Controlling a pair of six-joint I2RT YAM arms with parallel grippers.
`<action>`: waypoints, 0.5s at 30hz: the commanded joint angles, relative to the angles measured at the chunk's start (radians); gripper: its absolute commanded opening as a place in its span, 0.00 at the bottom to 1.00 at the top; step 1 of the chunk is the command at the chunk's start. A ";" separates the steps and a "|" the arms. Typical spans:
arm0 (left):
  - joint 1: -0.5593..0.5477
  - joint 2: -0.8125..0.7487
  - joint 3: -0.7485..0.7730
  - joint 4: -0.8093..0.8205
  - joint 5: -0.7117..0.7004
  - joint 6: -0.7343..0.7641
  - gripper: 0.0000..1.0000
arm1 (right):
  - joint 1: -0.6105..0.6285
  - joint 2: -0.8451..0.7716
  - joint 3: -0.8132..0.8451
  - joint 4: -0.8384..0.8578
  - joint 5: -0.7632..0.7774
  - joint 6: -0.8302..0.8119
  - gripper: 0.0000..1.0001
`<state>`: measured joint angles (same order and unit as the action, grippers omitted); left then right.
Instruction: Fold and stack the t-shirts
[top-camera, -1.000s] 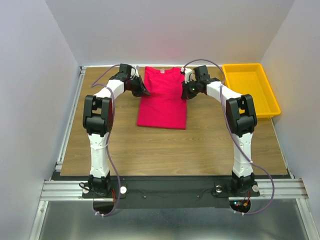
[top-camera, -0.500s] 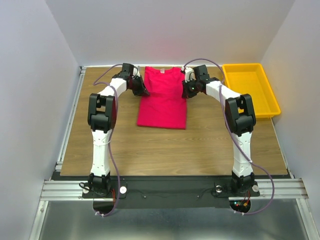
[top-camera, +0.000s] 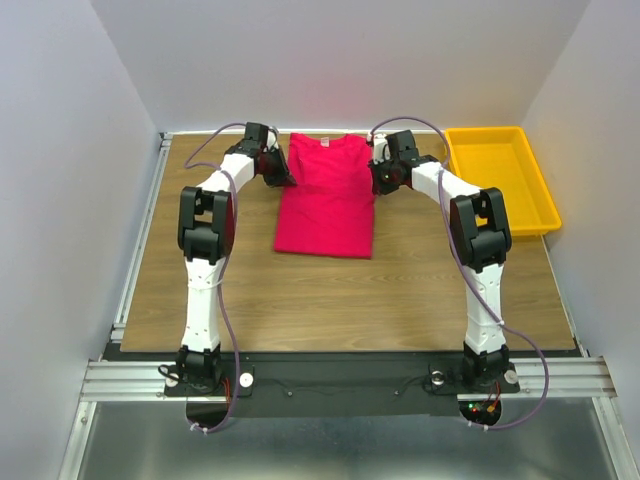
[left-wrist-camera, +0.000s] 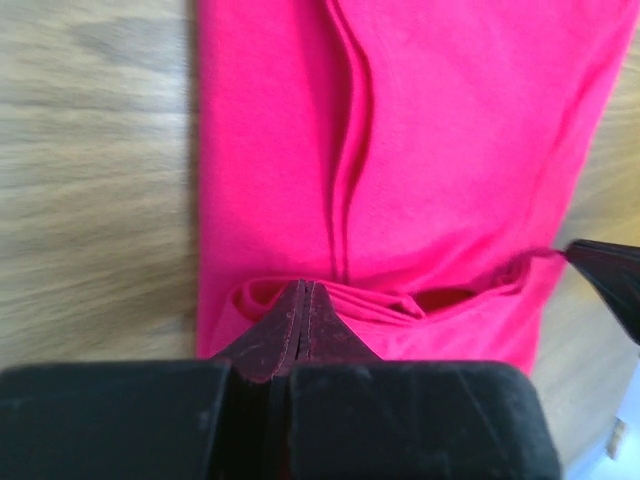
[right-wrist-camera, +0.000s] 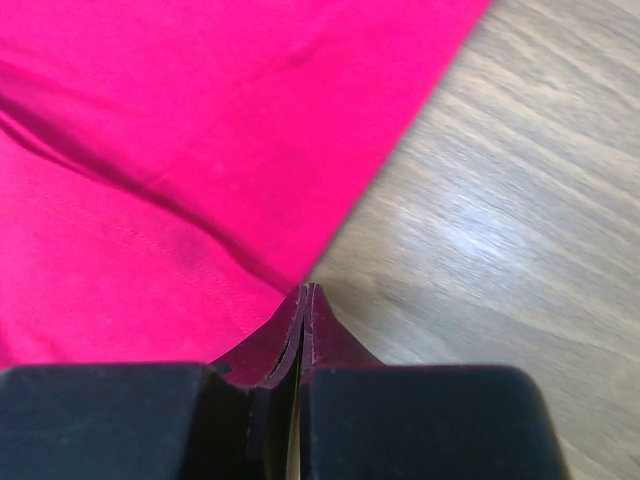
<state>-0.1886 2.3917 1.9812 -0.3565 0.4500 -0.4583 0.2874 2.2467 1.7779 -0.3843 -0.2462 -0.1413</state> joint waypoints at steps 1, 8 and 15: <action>0.000 -0.202 -0.011 0.031 -0.131 0.058 0.00 | -0.008 -0.099 0.043 0.038 0.065 -0.042 0.01; 0.003 -0.701 -0.476 0.209 -0.275 0.110 0.44 | -0.013 -0.413 -0.278 0.028 -0.349 -0.375 0.56; 0.009 -0.933 -0.867 0.168 -0.074 0.084 0.54 | -0.001 -0.671 -0.633 -0.159 -0.700 -0.800 0.84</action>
<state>-0.1791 1.4418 1.2739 -0.1501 0.2783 -0.3744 0.2760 1.5951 1.2694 -0.4309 -0.7223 -0.6617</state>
